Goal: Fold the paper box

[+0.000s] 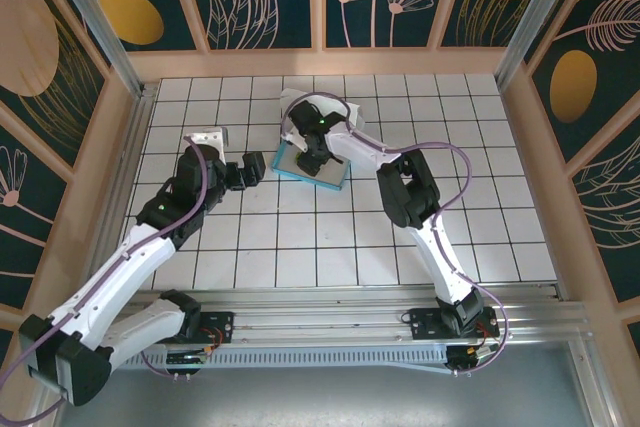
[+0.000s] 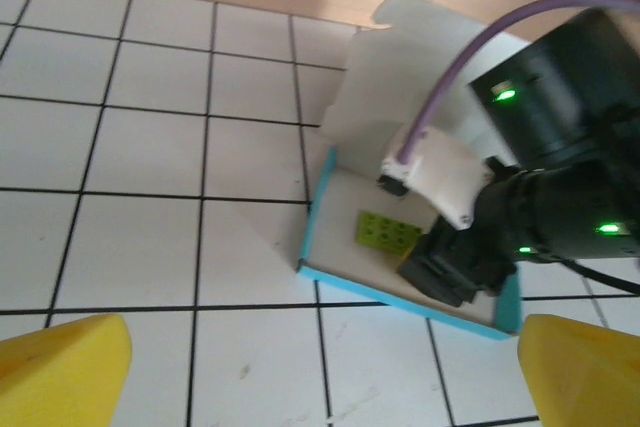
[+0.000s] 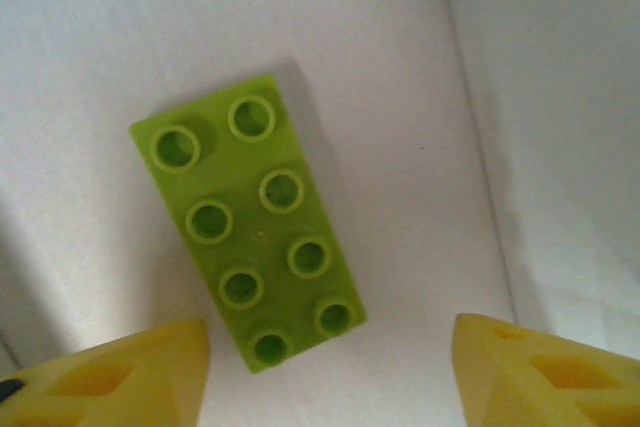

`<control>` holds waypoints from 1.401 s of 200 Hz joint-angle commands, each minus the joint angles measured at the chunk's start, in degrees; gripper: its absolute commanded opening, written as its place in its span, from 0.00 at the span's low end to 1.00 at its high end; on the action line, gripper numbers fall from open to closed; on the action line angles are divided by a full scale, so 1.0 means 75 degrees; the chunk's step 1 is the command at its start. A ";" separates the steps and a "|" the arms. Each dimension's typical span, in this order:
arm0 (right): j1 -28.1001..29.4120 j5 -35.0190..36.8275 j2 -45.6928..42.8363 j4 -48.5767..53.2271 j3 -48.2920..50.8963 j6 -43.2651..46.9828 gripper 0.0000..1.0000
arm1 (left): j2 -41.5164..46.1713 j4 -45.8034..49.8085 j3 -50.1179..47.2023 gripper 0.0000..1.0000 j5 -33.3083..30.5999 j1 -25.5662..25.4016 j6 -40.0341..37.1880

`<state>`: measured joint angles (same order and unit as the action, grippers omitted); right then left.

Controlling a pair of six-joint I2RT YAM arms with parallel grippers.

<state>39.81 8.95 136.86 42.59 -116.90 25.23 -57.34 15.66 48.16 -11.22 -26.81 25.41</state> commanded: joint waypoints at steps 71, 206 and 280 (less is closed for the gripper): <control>-0.0305 -0.0323 -0.4939 -0.2889 0.5924 -0.8387 0.68 | -0.4356 0.0326 0.2320 0.92 0.1513 0.0836 -0.1336; -0.0726 0.0269 -0.3183 -0.4481 0.5974 -0.8685 0.29 | -0.7722 -0.0153 0.4215 0.61 0.1750 0.0901 -0.1912; -0.0717 0.0049 -0.3005 -0.4354 0.5815 -0.8150 0.13 | -0.8196 -0.0318 0.4254 0.24 0.2489 0.0900 -0.1724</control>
<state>34.79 8.80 112.81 10.28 -71.64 -37.67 -118.04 14.04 79.22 5.23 -20.56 12.10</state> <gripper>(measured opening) 0.143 0.262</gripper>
